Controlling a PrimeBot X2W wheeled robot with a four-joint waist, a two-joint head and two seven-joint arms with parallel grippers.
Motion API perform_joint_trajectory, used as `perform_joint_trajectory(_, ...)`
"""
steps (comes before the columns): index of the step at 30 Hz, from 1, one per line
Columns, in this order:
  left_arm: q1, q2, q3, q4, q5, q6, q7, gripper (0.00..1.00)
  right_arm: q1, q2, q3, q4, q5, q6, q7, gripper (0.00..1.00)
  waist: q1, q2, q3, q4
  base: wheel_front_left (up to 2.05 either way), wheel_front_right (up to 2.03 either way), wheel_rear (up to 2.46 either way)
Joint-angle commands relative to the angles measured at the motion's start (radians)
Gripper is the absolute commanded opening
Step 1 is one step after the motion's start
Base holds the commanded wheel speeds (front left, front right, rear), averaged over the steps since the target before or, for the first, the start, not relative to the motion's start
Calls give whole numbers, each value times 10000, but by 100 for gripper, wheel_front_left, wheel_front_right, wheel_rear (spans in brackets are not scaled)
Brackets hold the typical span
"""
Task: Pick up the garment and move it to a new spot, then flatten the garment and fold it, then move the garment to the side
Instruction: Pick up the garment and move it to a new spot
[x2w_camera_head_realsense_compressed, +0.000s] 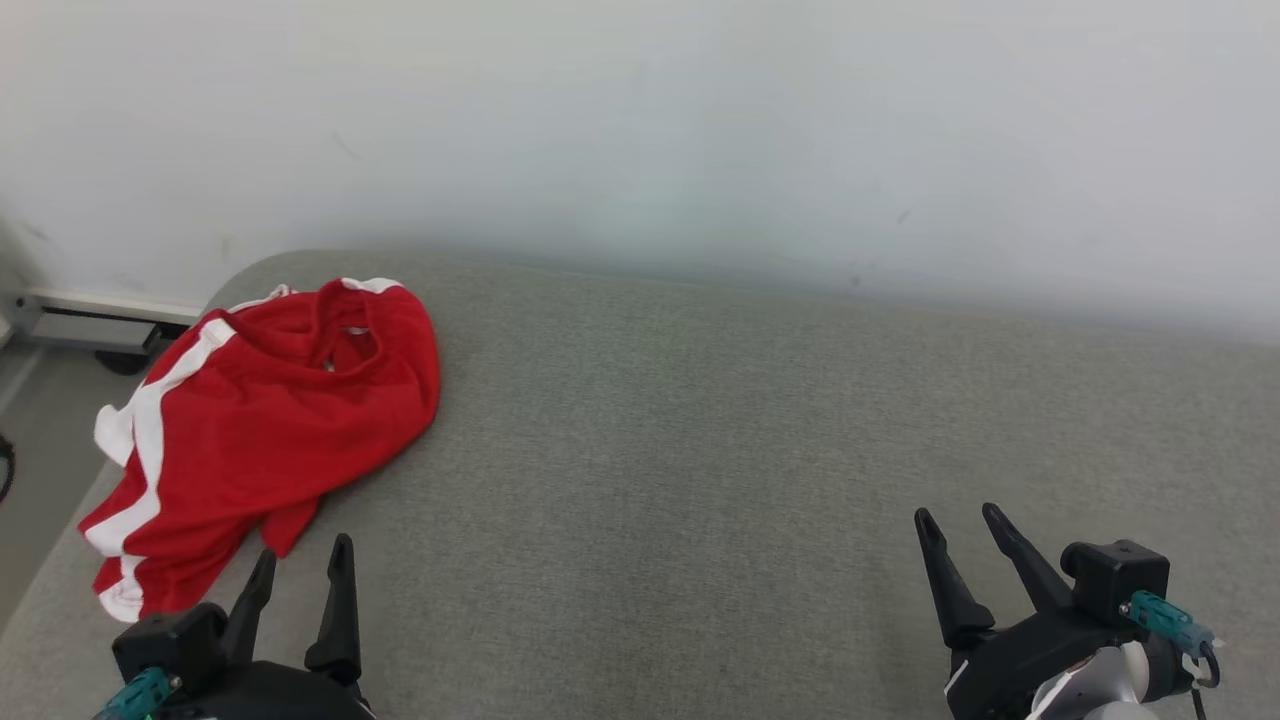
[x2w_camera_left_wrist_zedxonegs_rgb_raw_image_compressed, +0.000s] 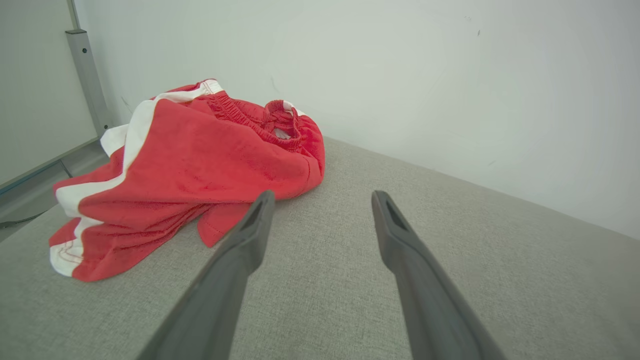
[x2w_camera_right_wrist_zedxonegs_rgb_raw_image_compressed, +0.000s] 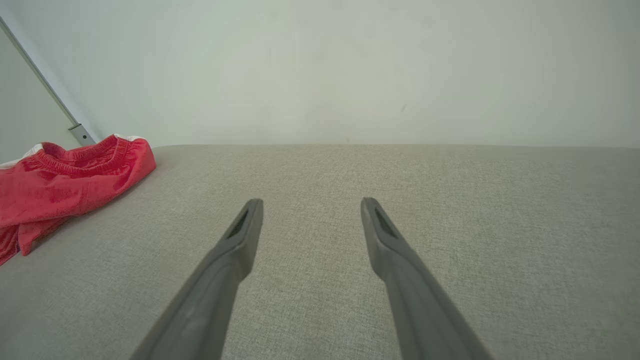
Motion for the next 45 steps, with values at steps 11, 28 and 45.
perform_joint_trajectory(11, 307, 322, 8, -244, -167, 97, 190, 100, 72, -52, 281, 140, 310, -3, -112, 100, 0, 0, -141, 2198, 0, 0, 0)
perform_joint_trajectory(28, -104, 395, -60, -96, -405, -32, 444, 100, -59, -53, 385, 209, 301, -3, -185, 100, 0, 0, 123, 2380, 0, 0, 0)
perform_joint_trajectory(45, -5014, 400, -541, 3719, -717, -1558, 2412, 100, -497, -52, 454, -1557, -787, -3, 944, 100, 0, 0, 2110, 2023, 0, 0, 0)
